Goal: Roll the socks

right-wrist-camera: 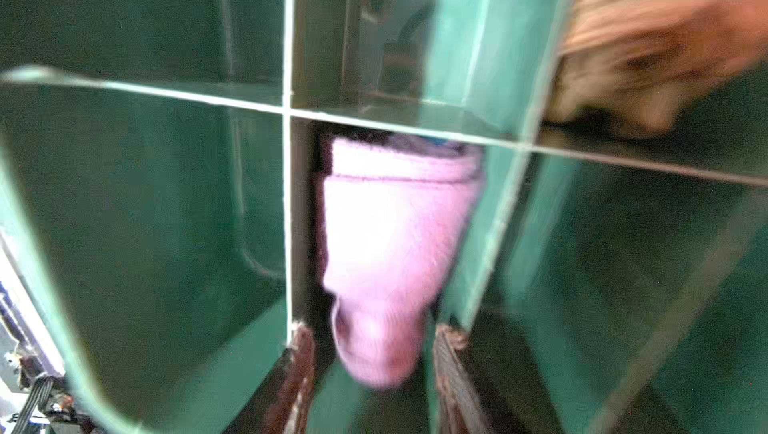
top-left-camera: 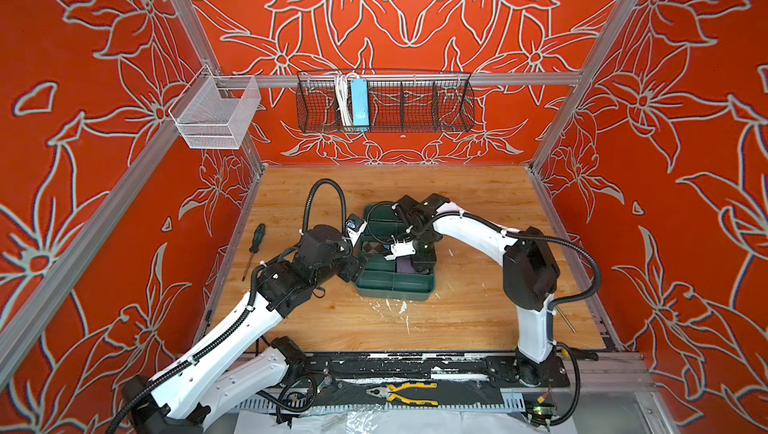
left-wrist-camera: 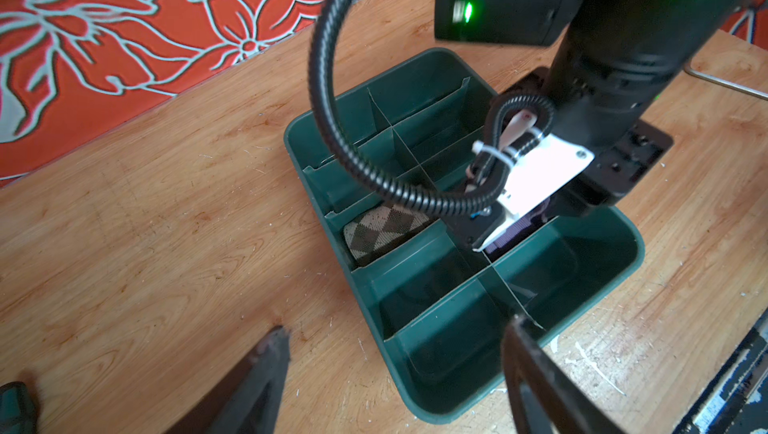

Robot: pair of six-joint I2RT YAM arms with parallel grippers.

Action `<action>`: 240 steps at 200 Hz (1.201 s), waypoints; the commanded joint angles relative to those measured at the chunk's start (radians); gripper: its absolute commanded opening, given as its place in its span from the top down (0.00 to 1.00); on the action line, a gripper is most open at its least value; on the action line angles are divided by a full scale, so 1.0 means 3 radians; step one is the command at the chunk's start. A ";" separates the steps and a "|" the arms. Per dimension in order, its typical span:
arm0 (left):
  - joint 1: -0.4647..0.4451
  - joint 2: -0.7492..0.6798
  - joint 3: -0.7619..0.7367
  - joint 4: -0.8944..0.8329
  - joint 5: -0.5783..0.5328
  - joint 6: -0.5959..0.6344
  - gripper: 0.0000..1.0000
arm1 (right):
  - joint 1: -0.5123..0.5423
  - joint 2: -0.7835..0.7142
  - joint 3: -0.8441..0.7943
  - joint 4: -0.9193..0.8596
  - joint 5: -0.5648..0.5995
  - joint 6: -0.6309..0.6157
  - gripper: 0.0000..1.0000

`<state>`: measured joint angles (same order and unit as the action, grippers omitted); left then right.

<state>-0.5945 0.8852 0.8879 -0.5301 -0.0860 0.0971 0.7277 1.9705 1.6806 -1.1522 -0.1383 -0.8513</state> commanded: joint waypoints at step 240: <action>0.2212 0.0029 -0.1129 0.1528 -0.1154 -0.1029 0.01 | -0.1437 -0.4362 -0.4428 0.4175 0.3042 0.3133 0.02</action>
<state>0.0479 0.8925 0.6235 -0.1371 -0.4232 -0.1261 0.3008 0.7029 0.4664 0.0391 0.6804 -0.0414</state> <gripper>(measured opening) 0.989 0.980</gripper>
